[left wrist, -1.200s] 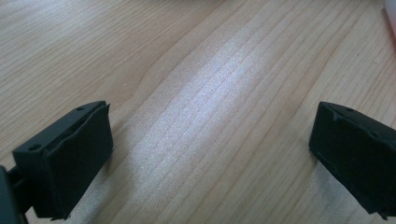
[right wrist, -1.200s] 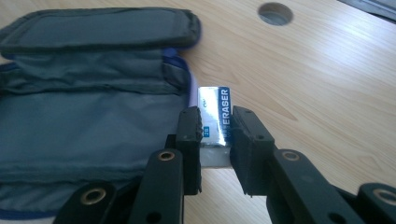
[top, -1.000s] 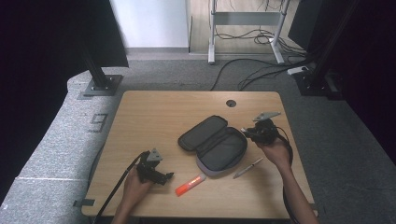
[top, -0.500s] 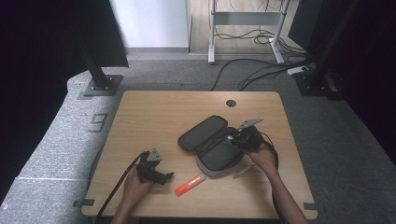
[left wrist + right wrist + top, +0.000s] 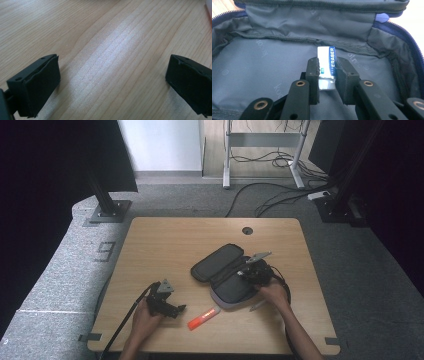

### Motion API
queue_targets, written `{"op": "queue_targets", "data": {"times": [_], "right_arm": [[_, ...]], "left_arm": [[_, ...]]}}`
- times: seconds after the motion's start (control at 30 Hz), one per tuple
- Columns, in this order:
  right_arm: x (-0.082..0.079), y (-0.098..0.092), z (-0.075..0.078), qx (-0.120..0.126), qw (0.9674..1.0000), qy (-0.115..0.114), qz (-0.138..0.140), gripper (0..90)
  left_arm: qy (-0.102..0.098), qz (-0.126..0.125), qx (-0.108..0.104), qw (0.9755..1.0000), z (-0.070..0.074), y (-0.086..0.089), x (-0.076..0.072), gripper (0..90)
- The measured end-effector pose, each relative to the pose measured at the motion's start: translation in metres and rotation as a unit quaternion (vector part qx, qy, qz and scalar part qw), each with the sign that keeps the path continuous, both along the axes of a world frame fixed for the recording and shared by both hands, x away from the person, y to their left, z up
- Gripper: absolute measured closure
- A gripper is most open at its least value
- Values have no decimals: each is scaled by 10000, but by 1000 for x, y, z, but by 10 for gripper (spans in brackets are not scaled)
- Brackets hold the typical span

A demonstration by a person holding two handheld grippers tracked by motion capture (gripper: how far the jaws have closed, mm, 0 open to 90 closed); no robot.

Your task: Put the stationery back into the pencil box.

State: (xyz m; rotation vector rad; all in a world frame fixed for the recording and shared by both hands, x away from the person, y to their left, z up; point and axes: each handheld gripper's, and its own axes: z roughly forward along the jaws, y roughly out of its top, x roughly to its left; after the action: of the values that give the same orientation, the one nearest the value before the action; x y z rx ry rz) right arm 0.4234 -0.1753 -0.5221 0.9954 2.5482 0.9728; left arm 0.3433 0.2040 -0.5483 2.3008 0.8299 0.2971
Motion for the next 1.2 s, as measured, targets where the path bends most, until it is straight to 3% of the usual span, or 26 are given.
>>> {"op": "queue_targets", "data": {"times": [0.17, 0.37, 0.73, 0.9, 1.2], "right_arm": [[0, 0, 2, -6, 10000, -40, 0, 583], [-4, -6, 18, 25, 9998, -183, -22, 468], [-17, -24, 32, 3, 9995, -307, 57, 146], [-25, -33, 40, 111, 9993, -348, 116, 126], [-40, -47, 44, 9, 9991, -370, 190, 98]], "left_arm": [[1, 0, 0, 10000, 0, 0, 0, 0], [1, 1, -1, 10000, 0, 0, 0, 0], [0, 0, 1, 10000, 0, 0, 0, 0], [-1, 1, -2, 10000, 0, 0, 0, 0], [-1, 1, -2, 10000, 0, 0, 0, 0]]}}
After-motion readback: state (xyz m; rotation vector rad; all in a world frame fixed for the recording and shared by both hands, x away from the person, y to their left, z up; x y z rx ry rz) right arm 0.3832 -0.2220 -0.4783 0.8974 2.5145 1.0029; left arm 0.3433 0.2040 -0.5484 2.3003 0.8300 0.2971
